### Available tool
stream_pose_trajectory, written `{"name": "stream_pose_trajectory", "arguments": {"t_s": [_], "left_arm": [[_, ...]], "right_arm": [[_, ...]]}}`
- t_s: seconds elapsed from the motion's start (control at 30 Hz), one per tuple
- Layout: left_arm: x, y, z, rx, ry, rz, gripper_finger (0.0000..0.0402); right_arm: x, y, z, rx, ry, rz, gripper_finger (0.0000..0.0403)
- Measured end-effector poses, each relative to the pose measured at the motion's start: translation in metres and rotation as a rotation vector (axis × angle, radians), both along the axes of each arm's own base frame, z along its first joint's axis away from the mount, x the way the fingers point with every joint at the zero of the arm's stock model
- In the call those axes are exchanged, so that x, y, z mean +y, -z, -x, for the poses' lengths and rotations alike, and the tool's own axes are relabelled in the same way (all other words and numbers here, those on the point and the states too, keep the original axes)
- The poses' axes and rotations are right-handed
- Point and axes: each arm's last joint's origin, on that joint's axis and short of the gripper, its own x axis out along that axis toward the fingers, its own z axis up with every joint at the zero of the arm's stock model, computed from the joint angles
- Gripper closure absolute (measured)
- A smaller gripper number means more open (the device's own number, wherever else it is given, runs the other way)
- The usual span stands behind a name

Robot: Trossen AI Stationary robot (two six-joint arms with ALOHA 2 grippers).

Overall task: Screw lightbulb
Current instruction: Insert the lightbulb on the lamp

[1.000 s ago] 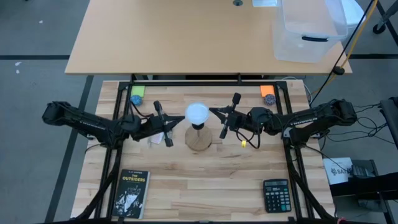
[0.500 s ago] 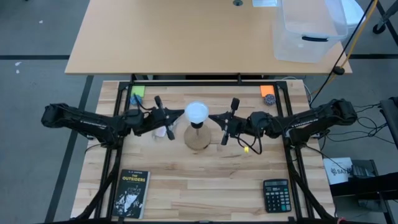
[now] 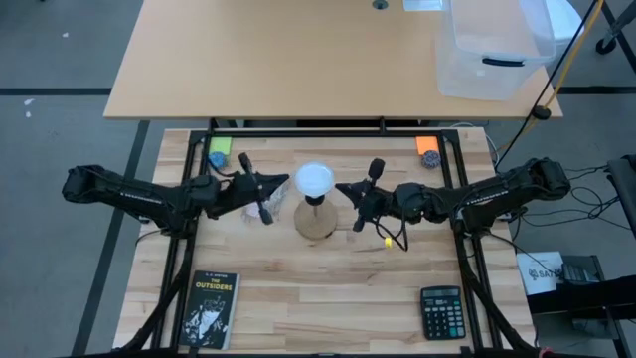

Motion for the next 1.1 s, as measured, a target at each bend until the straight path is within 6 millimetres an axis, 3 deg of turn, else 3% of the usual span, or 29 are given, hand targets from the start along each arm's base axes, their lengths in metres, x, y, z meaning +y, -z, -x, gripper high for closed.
{"name": "stream_pose_trajectory", "arguments": {"t_s": [0.17,0.37,0.83,1.1], "left_arm": [[-0.011,-0.004,-0.001,-0.035,0.12,-0.035,0.0402],[-0.011,0.002,-0.008,-0.032,0.14,-0.015,0.0402],[0.007,0.009,-0.015,-0.008,0.073,0.036,0.0402],[0.014,0.016,-0.014,0.03,-0.042,0.097,0.0402]], "right_arm": [[-0.012,-0.006,-0.001,-0.067,0.044,-0.004,0.0403],[-0.018,-0.017,-0.002,-0.106,0.047,0.011,0.0403],[-0.006,-0.02,-0.004,-0.063,-0.025,0.031,0.0403],[0.008,-0.013,-0.004,0.012,-0.157,0.065,0.0403]]}}
